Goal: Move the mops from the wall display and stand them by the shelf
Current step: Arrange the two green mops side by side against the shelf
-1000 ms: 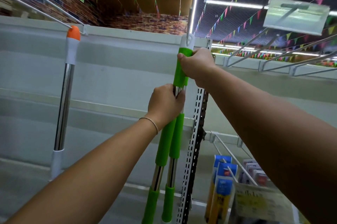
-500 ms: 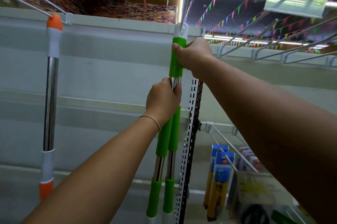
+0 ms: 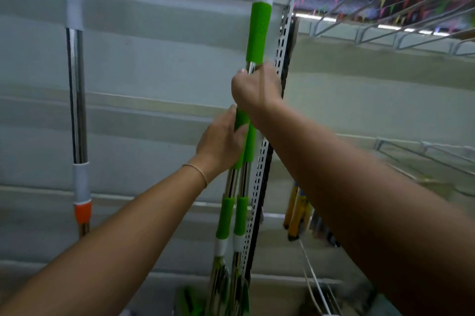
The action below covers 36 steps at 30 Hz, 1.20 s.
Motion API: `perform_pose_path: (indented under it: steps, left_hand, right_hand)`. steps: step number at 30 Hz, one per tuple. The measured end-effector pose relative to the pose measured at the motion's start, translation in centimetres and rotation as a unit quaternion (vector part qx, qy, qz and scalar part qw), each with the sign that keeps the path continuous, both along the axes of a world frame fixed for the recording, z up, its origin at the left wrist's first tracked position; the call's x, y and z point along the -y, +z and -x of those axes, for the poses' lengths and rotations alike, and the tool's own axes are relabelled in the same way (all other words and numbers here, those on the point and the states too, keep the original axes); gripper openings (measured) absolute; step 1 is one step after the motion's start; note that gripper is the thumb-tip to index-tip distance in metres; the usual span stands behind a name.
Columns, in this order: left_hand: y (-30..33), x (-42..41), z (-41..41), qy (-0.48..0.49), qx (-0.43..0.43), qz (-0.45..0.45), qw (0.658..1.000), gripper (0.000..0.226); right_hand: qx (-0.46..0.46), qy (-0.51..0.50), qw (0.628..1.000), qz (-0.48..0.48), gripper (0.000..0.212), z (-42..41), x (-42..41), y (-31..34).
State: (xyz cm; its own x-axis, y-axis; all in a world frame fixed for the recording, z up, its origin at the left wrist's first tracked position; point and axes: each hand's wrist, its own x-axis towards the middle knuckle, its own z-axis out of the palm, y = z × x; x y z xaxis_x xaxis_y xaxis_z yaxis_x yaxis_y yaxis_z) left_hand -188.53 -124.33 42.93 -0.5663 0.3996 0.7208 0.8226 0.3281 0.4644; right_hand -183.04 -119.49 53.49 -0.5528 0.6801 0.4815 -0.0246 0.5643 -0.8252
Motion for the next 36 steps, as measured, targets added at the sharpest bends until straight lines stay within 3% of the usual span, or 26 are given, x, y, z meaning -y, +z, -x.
perform_pose_path:
  steps: [4, 8, 19, 28, 36]
  left_hand:
    - [-4.7, 2.0, 1.0, 0.027, 0.082, 0.064, 0.994, 0.049]
    - [-7.6, 3.3, 1.1, 0.045, 0.109, 0.092, 0.989, 0.056]
    - [-11.5, 3.0, -2.2, 0.114, 0.108, 0.120, 0.980, 0.057]
    - [-16.3, 2.1, -7.3, 0.190, 0.177, 0.145, 0.955, 0.052]
    - [-21.4, 3.0, -11.5, 0.218, 0.232, 0.170, 0.933, 0.050]
  right_hand:
    - [0.008, 0.012, 0.997, -0.075, 0.031, -1.1, 0.4, -4.0]
    - [0.026, 0.026, 0.992, -0.117, 0.036, -2.0, 0.4, -7.0]
    - [0.063, 0.100, 0.986, -0.120, 0.044, -4.1, -2.0, -12.7]
    - [0.114, 0.205, 0.967, -0.097, 0.044, -7.1, -4.4, -19.3]
    - [0.176, 0.224, 0.957, -0.053, 0.041, -9.0, -5.0, -24.7]
